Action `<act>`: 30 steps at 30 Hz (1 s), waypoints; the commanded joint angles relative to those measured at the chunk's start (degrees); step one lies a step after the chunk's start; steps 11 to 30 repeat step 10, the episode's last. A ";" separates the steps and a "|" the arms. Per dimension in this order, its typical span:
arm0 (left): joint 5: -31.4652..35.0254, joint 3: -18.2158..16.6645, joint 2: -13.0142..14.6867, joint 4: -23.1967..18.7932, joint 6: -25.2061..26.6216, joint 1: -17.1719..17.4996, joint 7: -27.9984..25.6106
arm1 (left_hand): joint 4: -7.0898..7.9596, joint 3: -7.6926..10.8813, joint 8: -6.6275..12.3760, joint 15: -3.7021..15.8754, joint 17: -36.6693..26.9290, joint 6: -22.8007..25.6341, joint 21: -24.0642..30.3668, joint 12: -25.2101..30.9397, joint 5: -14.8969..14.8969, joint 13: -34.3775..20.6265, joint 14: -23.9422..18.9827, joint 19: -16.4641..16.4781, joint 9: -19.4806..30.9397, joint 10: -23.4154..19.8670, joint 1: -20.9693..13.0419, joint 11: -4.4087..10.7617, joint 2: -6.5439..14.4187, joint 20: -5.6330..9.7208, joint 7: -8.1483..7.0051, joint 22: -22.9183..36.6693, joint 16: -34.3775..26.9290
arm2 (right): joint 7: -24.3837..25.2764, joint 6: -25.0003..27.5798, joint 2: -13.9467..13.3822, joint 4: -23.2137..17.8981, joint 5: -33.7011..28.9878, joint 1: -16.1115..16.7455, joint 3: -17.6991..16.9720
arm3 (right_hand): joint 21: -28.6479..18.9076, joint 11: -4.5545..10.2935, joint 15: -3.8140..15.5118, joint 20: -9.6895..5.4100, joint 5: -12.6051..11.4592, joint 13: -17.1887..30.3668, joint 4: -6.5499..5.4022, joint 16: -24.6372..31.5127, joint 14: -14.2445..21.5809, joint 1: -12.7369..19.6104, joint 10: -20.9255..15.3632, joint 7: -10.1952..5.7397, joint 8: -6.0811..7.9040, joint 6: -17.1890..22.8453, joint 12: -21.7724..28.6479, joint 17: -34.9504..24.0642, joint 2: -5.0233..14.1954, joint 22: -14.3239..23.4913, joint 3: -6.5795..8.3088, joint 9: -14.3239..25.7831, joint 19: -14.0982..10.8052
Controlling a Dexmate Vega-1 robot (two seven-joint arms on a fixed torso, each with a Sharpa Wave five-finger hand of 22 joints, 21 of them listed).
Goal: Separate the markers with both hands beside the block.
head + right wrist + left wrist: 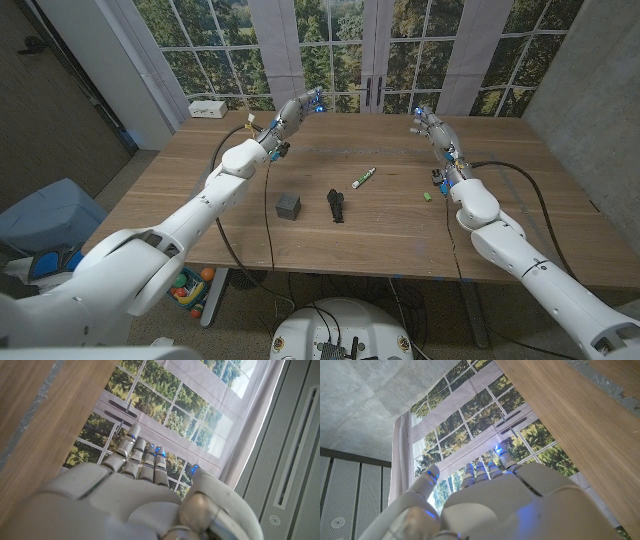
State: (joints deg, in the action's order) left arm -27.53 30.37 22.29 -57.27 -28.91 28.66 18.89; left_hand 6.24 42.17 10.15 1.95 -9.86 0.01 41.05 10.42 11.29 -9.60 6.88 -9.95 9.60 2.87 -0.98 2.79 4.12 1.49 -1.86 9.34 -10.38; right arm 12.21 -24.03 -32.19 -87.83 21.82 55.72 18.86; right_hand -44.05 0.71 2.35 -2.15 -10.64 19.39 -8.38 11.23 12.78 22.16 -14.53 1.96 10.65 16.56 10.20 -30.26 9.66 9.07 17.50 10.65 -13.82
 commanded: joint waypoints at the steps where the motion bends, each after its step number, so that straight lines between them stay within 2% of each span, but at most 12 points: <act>1: -6.62 -4.22 -0.41 3.61 -1.92 1.93 1.90 | -0.50 0.04 0.32 0.92 0.04 0.66 -0.24 0.41 0.23 -0.10 -0.43 -0.96 0.09 -0.43 -0.63 0.15 4.40 0.35 -0.26 0.01 -0.25 | 1.49 -3.56 2.86 0.35 2.33 1.42 -1.60 | 0.30 -0.08 1.55 -2.67 -0.36 -0.16 0.18 0.00 0.50 -0.30 -0.53 -0.06 0.50 0.82 0.60 0.24 -0.08 0.15 0.47 0.18 -0.49; 6: -8.70 -6.16 -0.98 6.01 -1.91 2.16 0.81 | -0.65 0.08 0.33 0.75 0.06 0.85 -0.51 0.38 0.25 -0.10 -0.59 -0.84 0.09 -0.45 -0.72 -0.14 4.44 0.39 0.11 0.02 -0.27 | 5.74 -1.04 2.33 -2.28 -0.58 2.97 -2.52 | 0.77 -0.19 1.74 -2.74 -0.35 -0.54 0.28 -0.08 0.38 -0.61 -1.28 -0.09 0.69 1.42 0.87 0.78 -0.13 0.15 0.68 0.15 -0.53; 10: -10.12 -7.83 -1.52 9.07 -1.93 1.75 -0.50 | -0.79 0.10 0.29 0.56 0.08 0.92 -0.77 0.34 0.27 -0.11 -0.61 -0.80 0.10 -0.40 -0.80 -0.54 4.44 0.33 0.46 0.02 -0.23 | 7.09 -0.24 1.91 -3.82 -2.15 4.03 -2.67 | 1.01 -0.31 1.81 -2.83 -0.35 -0.74 0.35 -0.13 0.28 -0.74 -1.50 -0.08 0.77 1.70 0.93 1.06 -0.15 0.16 0.80 0.14 -0.53; 30: -10.12 -7.83 -1.52 9.07 -1.93 1.75 -0.50 | -0.79 0.10 0.29 0.56 0.08 0.92 -0.77 0.34 0.27 -0.11 -0.61 -0.80 0.10 -0.40 -0.80 -0.54 4.44 0.33 0.46 0.02 -0.23 | 7.09 -0.24 1.91 -3.82 -2.15 4.03 -2.67 | 1.01 -0.31 1.81 -2.83 -0.35 -0.74 0.35 -0.13 0.28 -0.74 -1.50 -0.08 0.77 1.70 0.93 1.06 -0.15 0.16 0.80 0.14 -0.53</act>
